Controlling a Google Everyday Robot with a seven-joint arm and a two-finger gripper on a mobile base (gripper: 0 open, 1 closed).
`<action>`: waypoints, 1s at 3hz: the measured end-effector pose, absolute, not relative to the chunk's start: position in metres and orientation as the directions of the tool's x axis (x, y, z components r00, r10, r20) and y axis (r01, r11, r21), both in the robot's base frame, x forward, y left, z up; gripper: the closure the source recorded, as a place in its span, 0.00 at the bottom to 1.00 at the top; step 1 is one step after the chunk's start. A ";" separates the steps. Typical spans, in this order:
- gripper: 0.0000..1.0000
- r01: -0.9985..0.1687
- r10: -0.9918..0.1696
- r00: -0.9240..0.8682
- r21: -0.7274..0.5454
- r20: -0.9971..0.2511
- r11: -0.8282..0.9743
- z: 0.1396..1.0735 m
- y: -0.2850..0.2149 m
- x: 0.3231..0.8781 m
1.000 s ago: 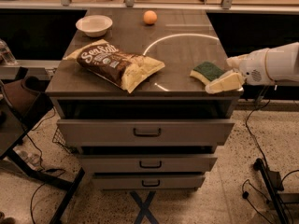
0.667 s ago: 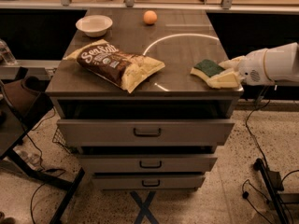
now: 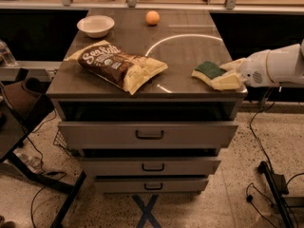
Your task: Move sponge near orange
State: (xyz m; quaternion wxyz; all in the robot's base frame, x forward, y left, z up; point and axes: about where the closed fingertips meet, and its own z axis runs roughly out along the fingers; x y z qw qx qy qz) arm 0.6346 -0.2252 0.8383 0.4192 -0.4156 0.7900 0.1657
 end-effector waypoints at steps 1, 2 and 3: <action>1.00 -0.797 -0.524 -0.294 -0.097 -0.799 0.596 0.843 -0.224 0.636; 1.00 -0.796 -0.546 -0.265 -0.140 -0.794 0.589 0.862 -0.223 0.639; 1.00 -0.773 -0.617 -0.249 -0.231 -0.747 0.591 0.921 -0.225 0.653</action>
Offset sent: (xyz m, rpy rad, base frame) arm 0.0067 -0.0028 0.0506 -0.0673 -0.0882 0.0049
